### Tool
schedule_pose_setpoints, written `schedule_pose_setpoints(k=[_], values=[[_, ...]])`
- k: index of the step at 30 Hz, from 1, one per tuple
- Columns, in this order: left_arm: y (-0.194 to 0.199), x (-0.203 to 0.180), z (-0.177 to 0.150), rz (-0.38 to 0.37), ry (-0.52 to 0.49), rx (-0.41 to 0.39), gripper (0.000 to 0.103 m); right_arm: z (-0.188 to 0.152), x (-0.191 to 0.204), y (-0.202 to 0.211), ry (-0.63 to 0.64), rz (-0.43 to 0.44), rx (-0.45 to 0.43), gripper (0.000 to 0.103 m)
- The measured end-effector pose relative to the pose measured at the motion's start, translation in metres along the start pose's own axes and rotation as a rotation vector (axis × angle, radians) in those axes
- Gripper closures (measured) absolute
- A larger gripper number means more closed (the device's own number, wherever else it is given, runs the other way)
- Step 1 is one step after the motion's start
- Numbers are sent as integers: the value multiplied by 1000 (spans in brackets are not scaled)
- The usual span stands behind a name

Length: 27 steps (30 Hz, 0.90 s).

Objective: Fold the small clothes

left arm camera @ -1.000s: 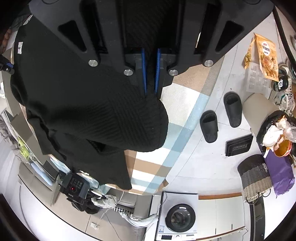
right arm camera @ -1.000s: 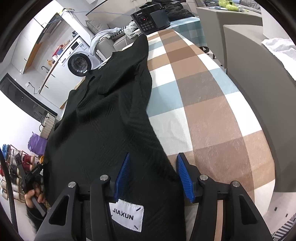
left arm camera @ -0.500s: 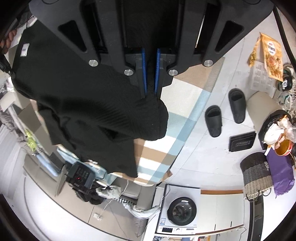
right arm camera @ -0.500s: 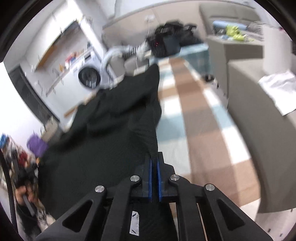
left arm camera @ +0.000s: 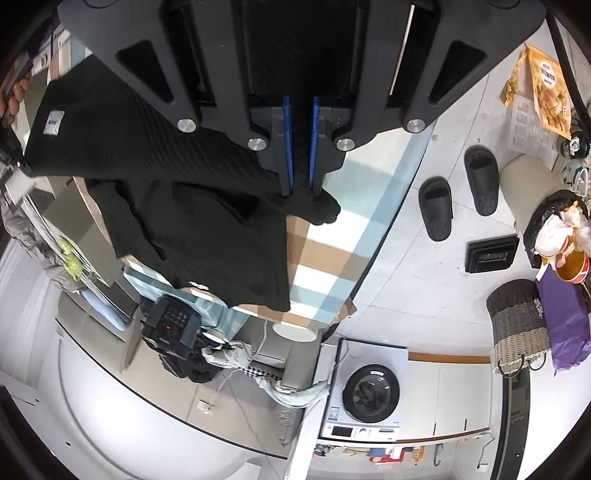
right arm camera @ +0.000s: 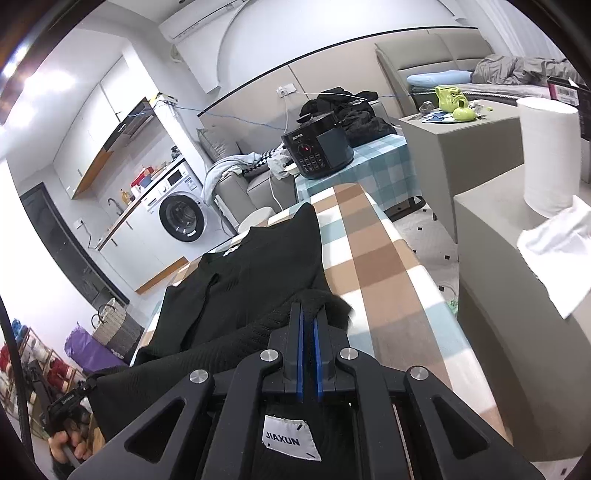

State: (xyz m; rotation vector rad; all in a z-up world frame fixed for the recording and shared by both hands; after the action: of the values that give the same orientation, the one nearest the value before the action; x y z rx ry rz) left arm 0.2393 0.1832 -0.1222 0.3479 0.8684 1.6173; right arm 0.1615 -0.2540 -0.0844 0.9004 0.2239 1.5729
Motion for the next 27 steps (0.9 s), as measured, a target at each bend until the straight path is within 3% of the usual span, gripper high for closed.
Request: schedule_pose_setpoints(k=[7, 11, 12, 13, 15, 19, 27], values=[[-59, 3, 9, 7, 53, 69, 98, -9, -14, -46, -45, -44, 92, 98], [-85, 10, -8, 7, 96, 159, 92, -28, -29, -64, -89, -42, 213, 93], [-87, 12, -12, 10, 94, 167, 80, -31, -34, -63, -105, -38, 215, 86], [-89, 14, -16, 16, 91, 172, 60, -34, -39, -62, -115, -44, 215, 72], [-91, 17, -19, 40, 84, 164, 36, -36, -50, -60, -126, -57, 204, 50], [-105, 19, -18, 57, 73, 176, 36, -39, -52, -71, -146, -27, 233, 49], [-138, 6, -9, 17, 75, 187, 38, -47, -36, -99, -71, -92, 243, 50]])
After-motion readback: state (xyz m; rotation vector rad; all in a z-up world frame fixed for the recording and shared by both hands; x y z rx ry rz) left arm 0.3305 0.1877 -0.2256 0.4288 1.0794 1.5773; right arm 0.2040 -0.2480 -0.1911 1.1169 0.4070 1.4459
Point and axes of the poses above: each gripper's, at about its wrist camera, not at the fingertips, and y roughly against the way its jaws point, x to its left, z to its top, the point moved 10 cm from there along -y, roughly the way its jaws point, and after that the axes turned 4 degrees about x, right-handed, at the moved point
